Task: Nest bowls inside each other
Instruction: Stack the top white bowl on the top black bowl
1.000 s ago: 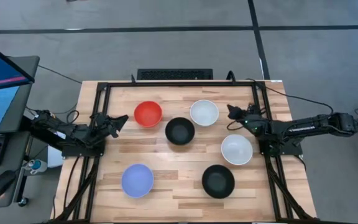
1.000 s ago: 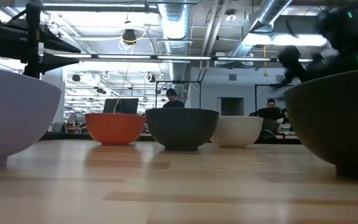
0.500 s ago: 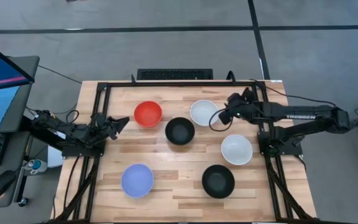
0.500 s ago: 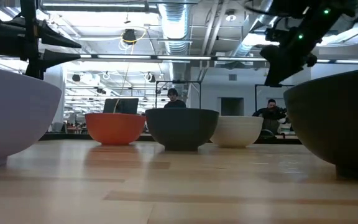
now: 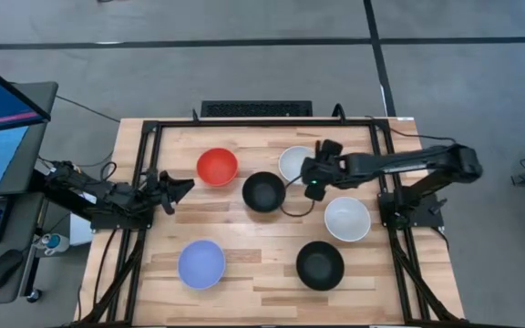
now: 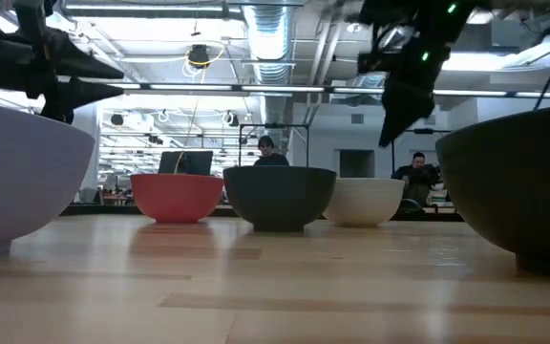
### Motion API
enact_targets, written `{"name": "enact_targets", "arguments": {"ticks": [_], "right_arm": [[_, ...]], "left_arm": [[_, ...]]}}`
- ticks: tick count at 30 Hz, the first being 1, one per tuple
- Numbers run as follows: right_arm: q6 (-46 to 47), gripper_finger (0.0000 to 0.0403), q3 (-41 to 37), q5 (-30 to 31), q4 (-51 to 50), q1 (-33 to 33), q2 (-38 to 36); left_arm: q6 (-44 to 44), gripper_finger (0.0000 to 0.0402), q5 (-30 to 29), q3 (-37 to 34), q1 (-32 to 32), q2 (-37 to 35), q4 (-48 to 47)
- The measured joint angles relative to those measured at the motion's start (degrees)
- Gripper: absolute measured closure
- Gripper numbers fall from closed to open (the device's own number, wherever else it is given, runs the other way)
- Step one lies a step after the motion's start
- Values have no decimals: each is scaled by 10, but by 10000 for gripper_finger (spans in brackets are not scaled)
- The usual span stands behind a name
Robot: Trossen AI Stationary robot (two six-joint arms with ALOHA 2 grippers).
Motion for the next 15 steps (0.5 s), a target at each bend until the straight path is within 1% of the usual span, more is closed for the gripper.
{"name": "enact_targets", "arguments": {"ticks": [2, 6, 8, 10, 12, 15], "right_arm": [[22, 166, 3, -14, -6, -1, 28], [63, 166, 19, -52, -22, 1, 77], [77, 166, 44, -56, -42, 0, 96], [95, 166, 76, -56, -57, 1, 109], [115, 166, 102, -56, -62, 2, 115], [153, 166, 122, -71, -60, 0, 128]], "left_arm": [[3, 303, 19, 14, 0, 6, -45], [-22, 303, 37, 65, 0, 15, -218], [-34, 303, 42, 84, 0, 18, -280], [-32, 303, 42, 100, 0, 18, -306], [-11, 303, 42, 111, 0, 17, -314], [17, 303, 39, 116, 0, 17, -322]]}}
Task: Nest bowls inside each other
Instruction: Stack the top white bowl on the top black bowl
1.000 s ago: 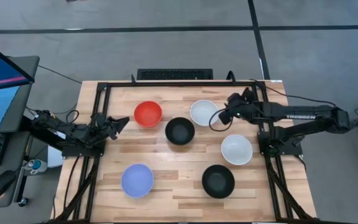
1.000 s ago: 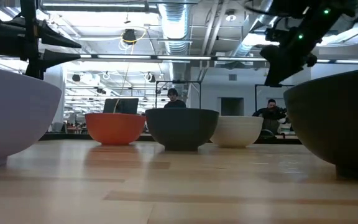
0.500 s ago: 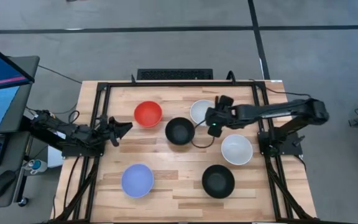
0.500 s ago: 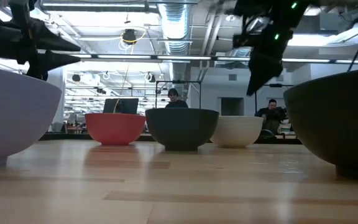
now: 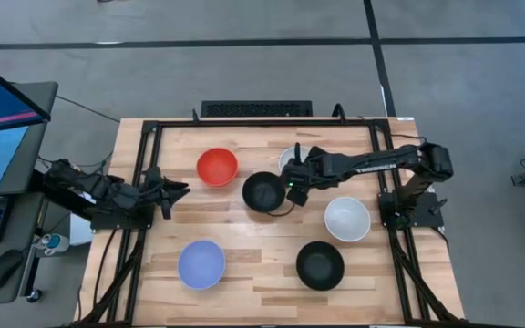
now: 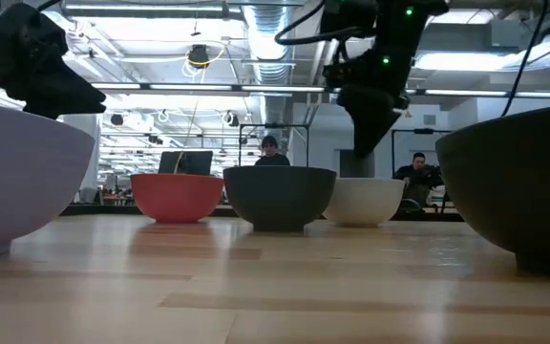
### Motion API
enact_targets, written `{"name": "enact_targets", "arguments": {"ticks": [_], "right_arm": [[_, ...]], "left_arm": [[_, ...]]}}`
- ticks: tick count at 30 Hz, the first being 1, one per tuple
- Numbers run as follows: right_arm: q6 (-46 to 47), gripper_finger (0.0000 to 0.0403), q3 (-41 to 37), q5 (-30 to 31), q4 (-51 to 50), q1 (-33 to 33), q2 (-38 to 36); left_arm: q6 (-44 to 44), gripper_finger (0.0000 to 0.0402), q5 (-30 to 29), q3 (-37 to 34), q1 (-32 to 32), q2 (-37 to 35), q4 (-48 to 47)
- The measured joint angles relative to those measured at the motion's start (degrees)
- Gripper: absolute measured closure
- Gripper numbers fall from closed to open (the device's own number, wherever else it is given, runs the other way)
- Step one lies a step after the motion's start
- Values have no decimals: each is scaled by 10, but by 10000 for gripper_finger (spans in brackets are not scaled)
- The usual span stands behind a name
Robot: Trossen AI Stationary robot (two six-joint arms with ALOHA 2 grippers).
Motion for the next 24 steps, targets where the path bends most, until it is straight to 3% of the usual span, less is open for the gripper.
{"name": "enact_targets", "arguments": {"ticks": [7, 18, 24], "right_arm": [[113, 166, 6, -56, -7, 14, 35], [65, 166, 8, -54, -81, 18, 79], [62, 166, 34, -10, -99, 20, 58]], "left_arm": [[-5, 303, -20, 0, 0, 0, -23], [-1, 303, -72, 0, 0, 0, -25], [-16, 303, -73, 0, 0, 3, -33]]}}
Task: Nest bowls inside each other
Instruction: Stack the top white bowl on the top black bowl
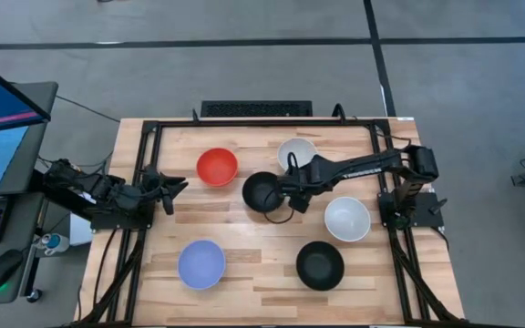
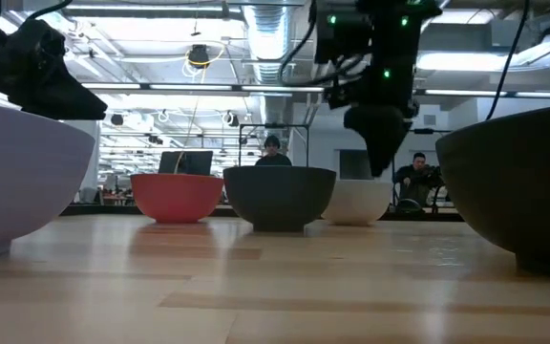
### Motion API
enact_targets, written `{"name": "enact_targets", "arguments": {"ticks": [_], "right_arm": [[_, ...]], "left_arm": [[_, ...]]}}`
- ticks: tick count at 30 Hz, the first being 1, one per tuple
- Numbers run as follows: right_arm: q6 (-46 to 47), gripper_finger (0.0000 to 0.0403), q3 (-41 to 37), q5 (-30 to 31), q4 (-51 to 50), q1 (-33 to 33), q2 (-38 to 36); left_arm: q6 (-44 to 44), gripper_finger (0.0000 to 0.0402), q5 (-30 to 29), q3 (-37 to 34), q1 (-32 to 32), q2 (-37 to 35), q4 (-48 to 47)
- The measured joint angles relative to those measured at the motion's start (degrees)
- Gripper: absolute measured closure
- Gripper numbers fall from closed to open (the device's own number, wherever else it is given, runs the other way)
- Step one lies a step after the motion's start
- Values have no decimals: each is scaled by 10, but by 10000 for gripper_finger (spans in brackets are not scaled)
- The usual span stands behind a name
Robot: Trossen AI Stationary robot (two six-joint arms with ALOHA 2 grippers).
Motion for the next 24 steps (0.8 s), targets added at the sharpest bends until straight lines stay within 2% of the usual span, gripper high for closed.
{"name": "enact_targets", "arguments": {"ticks": [7, 13, 19, 22, 24], "right_arm": [[-45, 166, 19, 44, 4, 4, -12], [-176, 166, 19, 58, 40, 8, 13], [-208, 166, 15, 56, 53, -17, 15], [-200, 166, 9, 26, 49, -34, 15], [-188, 166, -2, -19, 55, -42, 15]], "left_arm": [[-4, 303, -3, 0, 0, 1, 0], [-4, 303, -7, 0, 0, 4, -1], [-4, 303, -7, -2, 0, 4, -2], [-4, 303, -8, -2, 0, 4, -3], [-4, 303, -9, -2, 0, 4, -3]]}}
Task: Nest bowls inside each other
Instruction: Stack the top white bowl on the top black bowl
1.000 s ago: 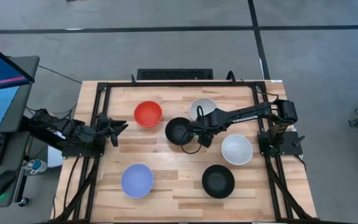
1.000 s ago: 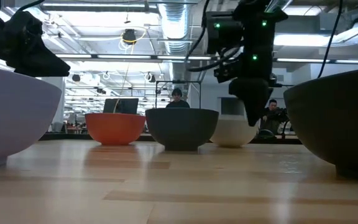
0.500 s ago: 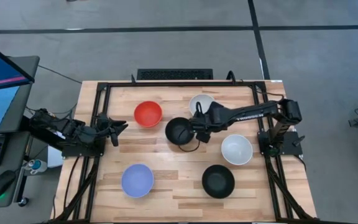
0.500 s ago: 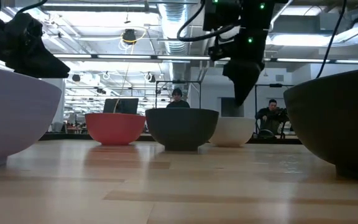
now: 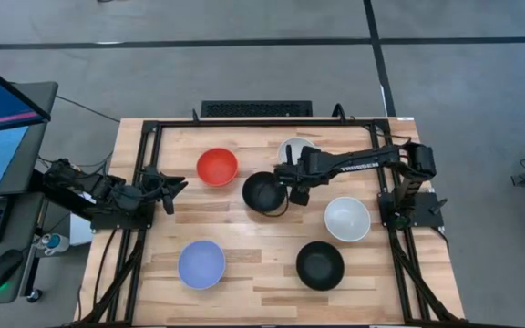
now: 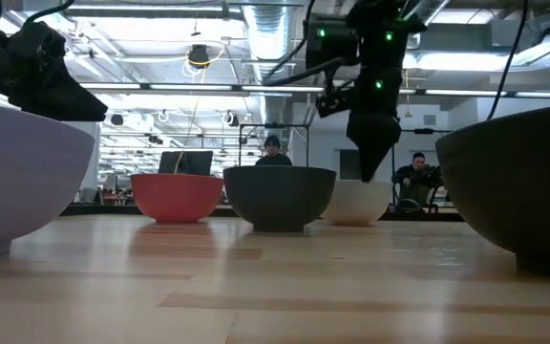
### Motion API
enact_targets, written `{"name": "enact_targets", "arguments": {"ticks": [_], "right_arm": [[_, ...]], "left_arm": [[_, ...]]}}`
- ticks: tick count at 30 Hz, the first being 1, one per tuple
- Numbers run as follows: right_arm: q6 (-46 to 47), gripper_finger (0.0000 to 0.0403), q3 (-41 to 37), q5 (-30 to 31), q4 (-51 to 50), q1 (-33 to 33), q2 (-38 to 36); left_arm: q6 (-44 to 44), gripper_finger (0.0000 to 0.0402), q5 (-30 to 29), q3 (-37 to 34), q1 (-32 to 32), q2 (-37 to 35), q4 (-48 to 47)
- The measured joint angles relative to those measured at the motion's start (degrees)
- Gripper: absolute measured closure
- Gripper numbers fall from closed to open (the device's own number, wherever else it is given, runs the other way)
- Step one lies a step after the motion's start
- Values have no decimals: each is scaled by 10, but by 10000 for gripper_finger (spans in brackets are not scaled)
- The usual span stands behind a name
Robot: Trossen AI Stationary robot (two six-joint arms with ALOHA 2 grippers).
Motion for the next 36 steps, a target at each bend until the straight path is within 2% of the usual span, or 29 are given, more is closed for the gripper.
{"name": "enact_targets", "arguments": {"ticks": [3, 10, 18, 26, 36], "right_arm": [[16, 166, -16, -26, 13, -2, 0], [10, 166, -26, -8, 46, -3, 0], [10, 166, -82, 5, 114, -17, 0], [29, 166, -73, 105, 95, -22, -5], [1, 166, -71, 105, 103, -22, -5]], "left_arm": [[0, 303, -4, 0, 0, 0, 0], [0, 303, -4, 0, 0, 0, 0], [-1, 303, -4, 0, 0, 0, 0], [-6, 303, -4, -1, 0, 0, 0], [-11, 303, -5, -1, 0, 0, 0]]}}
